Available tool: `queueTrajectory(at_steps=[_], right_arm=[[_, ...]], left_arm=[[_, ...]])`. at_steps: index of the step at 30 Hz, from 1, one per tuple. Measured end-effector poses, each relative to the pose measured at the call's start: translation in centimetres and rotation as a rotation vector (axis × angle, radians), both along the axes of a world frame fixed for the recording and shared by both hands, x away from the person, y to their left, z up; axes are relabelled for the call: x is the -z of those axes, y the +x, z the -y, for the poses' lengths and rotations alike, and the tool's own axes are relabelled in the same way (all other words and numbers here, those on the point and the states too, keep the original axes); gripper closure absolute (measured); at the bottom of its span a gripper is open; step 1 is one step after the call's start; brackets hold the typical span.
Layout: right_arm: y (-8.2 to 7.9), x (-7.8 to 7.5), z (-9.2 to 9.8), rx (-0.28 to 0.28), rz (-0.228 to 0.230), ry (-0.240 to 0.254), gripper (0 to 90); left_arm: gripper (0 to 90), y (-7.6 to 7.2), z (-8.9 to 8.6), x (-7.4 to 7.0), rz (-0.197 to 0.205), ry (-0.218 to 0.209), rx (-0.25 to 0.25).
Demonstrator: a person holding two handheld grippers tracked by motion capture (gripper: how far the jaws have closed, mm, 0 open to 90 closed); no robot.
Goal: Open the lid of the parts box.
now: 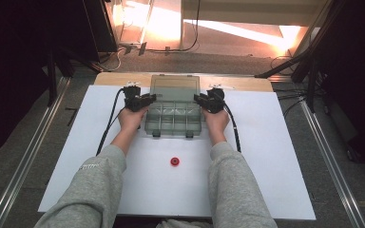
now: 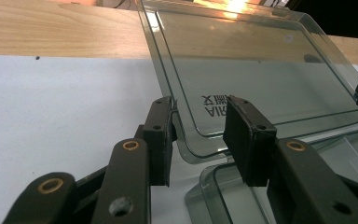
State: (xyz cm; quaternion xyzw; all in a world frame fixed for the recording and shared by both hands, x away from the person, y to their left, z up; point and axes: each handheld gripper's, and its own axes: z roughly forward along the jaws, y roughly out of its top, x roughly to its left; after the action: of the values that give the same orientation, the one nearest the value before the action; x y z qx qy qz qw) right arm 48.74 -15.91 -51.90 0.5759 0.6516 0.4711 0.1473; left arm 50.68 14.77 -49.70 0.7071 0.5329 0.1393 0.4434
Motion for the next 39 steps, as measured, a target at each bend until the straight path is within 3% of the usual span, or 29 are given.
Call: queueTrajectory(at_steps=[11,12,16,18,21,25,33,39], right_arm=[[0.0,0.0,-0.1,-0.012,0.001,-0.012,59.5],[0.0,0.0,-0.1,-0.014,0.001,-0.01,58.1],[0.0,-0.2,0.0,0.001,-0.012,0.007,47.2],[-0.1,-0.4,0.3,0.009,-0.029,0.029,45.2],[-0.3,-0.9,0.3,-0.007,-0.03,0.004,43.3],[-0.8,-1.4,0.4,-0.025,-0.025,-0.011,41.0],[-1.7,-2.7,0.3,-0.074,-0.006,-0.01,37.3],[-2.5,-3.0,0.7,-0.099,-0.008,-0.023,35.7]], left_arm=[[58.4,0.0,0.1,0.0,0.018,0.009,0.015],[54.2,0.0,0.1,0.0,0.016,0.007,0.016],[53.5,-0.1,-0.1,-0.4,0.023,0.009,0.023],[47.2,-0.1,-0.3,-0.6,0.014,-0.019,0.028],[42.3,-0.2,-0.5,-0.8,-0.023,-0.057,0.045],[42.1,-0.6,-0.2,-1.2,-0.017,-0.035,0.077],[39.9,-1.3,-0.5,-2.7,-0.025,-0.043,0.124],[39.8,-2.2,-0.3,-3.7,-0.029,-0.005,0.186]])
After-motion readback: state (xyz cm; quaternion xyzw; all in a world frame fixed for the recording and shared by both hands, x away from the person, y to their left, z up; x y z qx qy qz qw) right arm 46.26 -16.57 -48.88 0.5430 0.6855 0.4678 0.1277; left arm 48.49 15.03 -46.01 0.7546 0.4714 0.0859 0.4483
